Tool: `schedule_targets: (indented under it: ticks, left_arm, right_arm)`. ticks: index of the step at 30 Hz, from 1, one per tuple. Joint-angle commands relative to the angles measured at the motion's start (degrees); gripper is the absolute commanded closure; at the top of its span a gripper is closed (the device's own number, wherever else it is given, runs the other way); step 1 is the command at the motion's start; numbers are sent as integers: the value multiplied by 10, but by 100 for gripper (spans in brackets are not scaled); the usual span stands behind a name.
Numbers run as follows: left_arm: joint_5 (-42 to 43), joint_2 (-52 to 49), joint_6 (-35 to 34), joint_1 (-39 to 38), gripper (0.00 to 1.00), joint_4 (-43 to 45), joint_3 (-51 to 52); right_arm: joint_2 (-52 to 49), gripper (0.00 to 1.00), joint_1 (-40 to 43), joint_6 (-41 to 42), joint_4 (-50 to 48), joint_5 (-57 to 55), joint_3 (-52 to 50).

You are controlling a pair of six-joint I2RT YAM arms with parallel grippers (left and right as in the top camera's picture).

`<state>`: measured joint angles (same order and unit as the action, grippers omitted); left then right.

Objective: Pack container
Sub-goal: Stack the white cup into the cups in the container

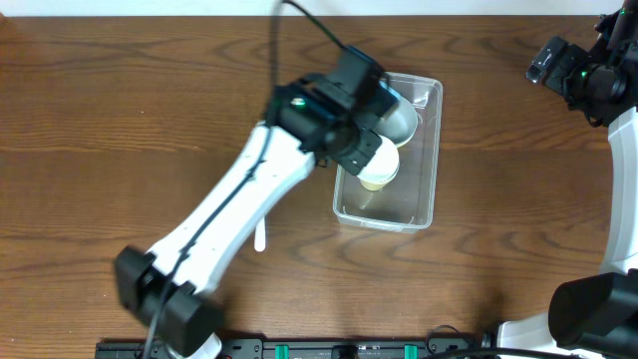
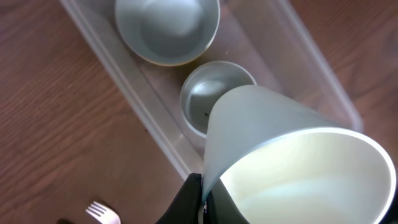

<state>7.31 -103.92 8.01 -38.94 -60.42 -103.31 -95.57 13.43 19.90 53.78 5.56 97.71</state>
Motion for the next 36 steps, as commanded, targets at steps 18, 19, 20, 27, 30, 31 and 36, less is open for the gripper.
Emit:
schedule_targets:
  ticks: [18, 19, 20, 27, 30, 31, 36]
  left_arm:
    - [-96, -6, -31, 23, 10, -44, -39]
    - [-114, 8, -42, 31, 8, -53, -39]
    - [-128, 21, -52, 41, 7, -64, -39]
    - [-140, 35, -88, 163, 6, -130, -9]
    - [-135, 17, -106, 220, 6, -110, 45]
    - [-127, 10, -111, 238, 6, -104, 67]
    - [-59, -26, -75, 301, 6, -37, 183]
  right_arm:
    - [0, 1, 5, -3, 0, -2, 0]
    - [0, 1, 5, -3, 0, -2, 0]
    - [0, 1, 5, -3, 0, -2, 0]
    - [0, 1, 5, -3, 0, -2, 0]
    - [0, 1, 5, -2, 0, -2, 0]
    - [0, 1, 5, -3, 0, -2, 0]
    - [0, 1, 5, -3, 0, -2, 0]
